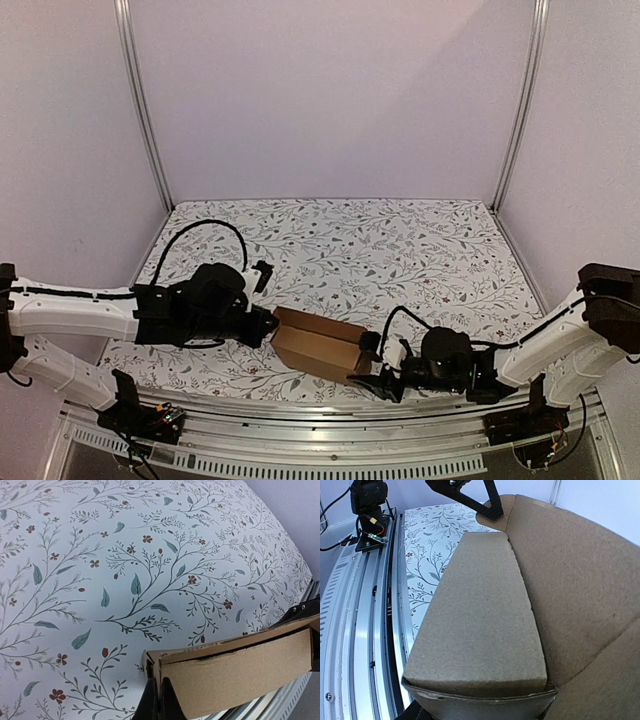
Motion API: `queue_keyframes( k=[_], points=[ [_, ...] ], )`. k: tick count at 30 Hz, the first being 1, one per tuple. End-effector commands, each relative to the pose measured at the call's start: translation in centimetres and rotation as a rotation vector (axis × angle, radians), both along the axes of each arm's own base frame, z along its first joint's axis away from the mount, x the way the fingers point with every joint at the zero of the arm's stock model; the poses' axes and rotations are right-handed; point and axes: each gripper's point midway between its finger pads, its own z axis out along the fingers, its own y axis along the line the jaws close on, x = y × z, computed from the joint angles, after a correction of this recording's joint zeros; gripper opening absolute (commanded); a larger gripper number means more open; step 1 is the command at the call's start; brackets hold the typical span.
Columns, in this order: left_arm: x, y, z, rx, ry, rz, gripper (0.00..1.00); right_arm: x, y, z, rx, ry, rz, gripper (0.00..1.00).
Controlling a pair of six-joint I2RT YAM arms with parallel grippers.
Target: Fold the paper box
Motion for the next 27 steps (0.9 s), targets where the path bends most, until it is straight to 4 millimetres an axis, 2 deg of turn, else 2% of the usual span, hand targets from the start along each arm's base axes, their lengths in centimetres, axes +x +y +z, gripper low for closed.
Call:
queue_keyframes(
  k=[1, 6, 23, 27],
  points=[
    [-2.4, -0.8, -1.2, -0.021, 0.026, -0.061, 0.00, 1.8, 0.1, 1.5, 0.085, -0.045, -0.101, 0.25],
    [-2.5, -0.1, -1.3, -0.002, -0.011, -0.043, 0.00, 2.1, -0.3, 1.5, 0.092, -0.050, -0.126, 0.25],
    [-3.4, 1.1, -3.9, 0.025, -0.065, 0.012, 0.00, 2.5, -0.8, 1.8, 0.168, -0.023, -0.195, 0.26],
    [-3.3, 0.9, -3.7, -0.005, -0.098, 0.031, 0.00, 2.5, -0.9, 1.8, 0.189, -0.014, -0.208, 0.27]
  ],
)
